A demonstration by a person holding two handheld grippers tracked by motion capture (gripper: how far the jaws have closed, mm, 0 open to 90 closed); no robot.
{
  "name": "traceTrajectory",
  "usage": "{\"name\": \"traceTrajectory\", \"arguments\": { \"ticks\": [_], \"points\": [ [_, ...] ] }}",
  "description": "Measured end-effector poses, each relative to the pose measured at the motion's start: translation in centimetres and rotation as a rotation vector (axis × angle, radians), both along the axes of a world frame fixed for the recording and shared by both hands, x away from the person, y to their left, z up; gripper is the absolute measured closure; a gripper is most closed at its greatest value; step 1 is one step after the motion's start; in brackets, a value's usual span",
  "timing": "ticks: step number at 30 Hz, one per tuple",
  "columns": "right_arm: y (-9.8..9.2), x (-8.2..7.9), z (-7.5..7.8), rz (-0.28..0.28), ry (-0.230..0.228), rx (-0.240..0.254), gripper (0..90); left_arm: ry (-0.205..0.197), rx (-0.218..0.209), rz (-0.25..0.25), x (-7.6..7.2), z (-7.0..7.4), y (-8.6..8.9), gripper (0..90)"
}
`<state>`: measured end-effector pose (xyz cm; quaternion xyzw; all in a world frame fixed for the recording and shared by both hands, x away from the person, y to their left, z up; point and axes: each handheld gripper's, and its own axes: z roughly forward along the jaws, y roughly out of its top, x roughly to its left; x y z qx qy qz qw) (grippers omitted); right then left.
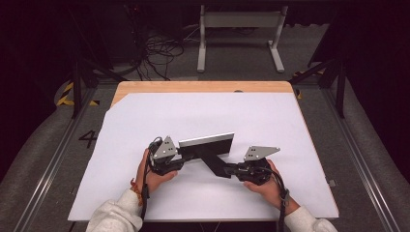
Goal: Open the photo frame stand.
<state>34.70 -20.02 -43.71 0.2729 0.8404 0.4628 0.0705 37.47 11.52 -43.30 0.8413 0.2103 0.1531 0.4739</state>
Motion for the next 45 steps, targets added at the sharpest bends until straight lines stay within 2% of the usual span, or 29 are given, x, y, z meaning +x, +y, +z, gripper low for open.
{"name": "traceTrajectory", "arguments": {
  "ticks": [7,13,34,41,45],
  "points": [
    [-0.1,-0.3,0.0,0.008,-0.002,-0.008,82.6,-0.007,-0.005,-0.004,-0.2,0.2,0.2,69.3],
    [-0.4,-0.5,0.1,0.008,-0.001,-0.013,83.5,-0.045,-0.026,-0.015,-0.8,1.1,0.6,70.5],
    [-0.2,-1.2,0.3,0.041,-0.016,-0.065,84.8,-0.038,-0.014,-0.032,-1.4,1.2,0.7,71.8],
    [-0.9,-1.3,1.2,0.014,-0.051,-0.026,84.9,-0.034,-0.007,-0.039,-1.6,1.2,0.7,71.9],
    [-1.0,-1.3,1.5,-0.005,-0.072,-0.03,85.6,-0.032,-0.009,-0.038,-1.6,1.2,0.7,71.9]
  ]
}}
